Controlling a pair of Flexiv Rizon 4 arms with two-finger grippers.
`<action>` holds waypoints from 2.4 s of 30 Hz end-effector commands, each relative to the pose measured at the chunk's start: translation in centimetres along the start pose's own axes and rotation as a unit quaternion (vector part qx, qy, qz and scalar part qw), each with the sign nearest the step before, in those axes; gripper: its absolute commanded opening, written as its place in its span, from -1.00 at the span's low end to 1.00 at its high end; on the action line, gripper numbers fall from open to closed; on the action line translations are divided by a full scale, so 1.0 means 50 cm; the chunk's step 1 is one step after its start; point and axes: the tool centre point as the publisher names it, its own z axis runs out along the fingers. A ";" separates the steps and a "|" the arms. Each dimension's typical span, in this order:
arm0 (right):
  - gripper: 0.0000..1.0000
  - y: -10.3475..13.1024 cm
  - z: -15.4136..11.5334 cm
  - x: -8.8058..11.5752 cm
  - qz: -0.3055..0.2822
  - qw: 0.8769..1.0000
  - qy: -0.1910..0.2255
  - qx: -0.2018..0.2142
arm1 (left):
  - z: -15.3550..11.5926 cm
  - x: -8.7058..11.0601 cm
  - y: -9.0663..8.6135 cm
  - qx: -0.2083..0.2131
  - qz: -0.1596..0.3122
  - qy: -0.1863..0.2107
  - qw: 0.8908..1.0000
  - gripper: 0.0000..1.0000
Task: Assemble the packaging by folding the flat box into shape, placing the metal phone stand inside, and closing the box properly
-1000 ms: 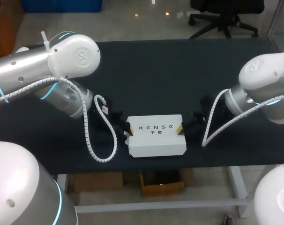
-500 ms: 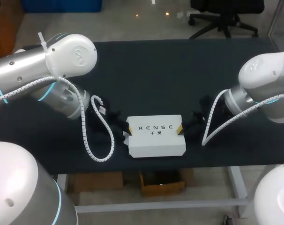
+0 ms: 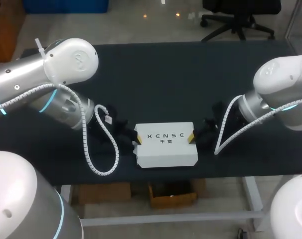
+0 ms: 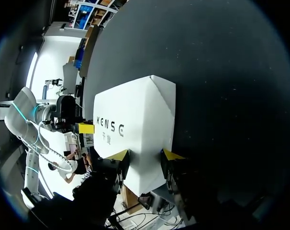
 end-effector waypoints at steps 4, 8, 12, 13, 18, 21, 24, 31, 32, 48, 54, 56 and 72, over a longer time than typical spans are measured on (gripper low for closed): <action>-0.19 -0.005 0.008 0.002 0.000 1.000 0.001 0.001 | 0.003 -0.001 0.014 0.026 0.017 0.001 1.000 -0.15; -0.20 -0.005 0.009 -0.002 0.002 1.000 0.002 0.002 | 0.003 -0.002 0.017 0.039 0.019 0.001 0.999 -0.15; -0.20 -0.005 0.010 -0.003 0.005 1.000 0.002 0.004 | 0.005 0.000 0.019 0.049 0.021 -0.004 0.999 -0.16; -0.20 -0.005 0.011 -0.003 0.005 1.000 0.002 0.004 | 0.006 0.002 0.019 0.049 0.021 -0.004 0.999 -0.16; -0.20 -0.004 0.013 0.001 0.005 1.000 0.000 0.006 | 0.010 0.010 0.015 0.046 0.024 -0.009 0.999 -0.17; -0.19 -0.003 0.015 0.003 0.005 1.000 -0.001 0.008 | 0.015 0.016 0.014 0.040 0.024 -0.013 0.999 -0.18; -0.19 -0.003 0.017 0.007 0.005 1.000 -0.003 0.011 | 0.021 0.024 0.012 0.031 0.020 -0.020 0.999 -0.19; -0.21 -0.004 0.012 0.014 0.006 1.000 -0.009 0.014 | 0.019 0.033 0.008 0.023 0.011 -0.031 0.999 -0.22; -0.21 -0.005 0.011 0.015 0.006 1.000 -0.010 0.014 | 0.018 0.033 0.007 0.023 0.010 -0.032 0.999 -0.24; -0.22 -0.002 -0.003 0.019 0.027 0.999 -0.021 0.031 | 0.007 0.037 -0.003 0.007 -0.009 -0.041 0.999 -0.22; -0.28 0.000 -0.006 0.022 0.032 0.999 -0.022 0.035 | 0.002 0.039 -0.004 0.004 -0.012 -0.042 0.999 -0.22; -0.29 0.001 -0.006 0.023 0.035 0.998 -0.023 0.037 | 0.000 0.040 -0.005 0.002 -0.014 -0.042 0.999 -0.22; -0.15 0.009 -0.011 0.038 0.045 0.998 -0.037 0.036 | -0.009 0.042 -0.012 -0.011 -0.033 -0.045 0.998 -0.22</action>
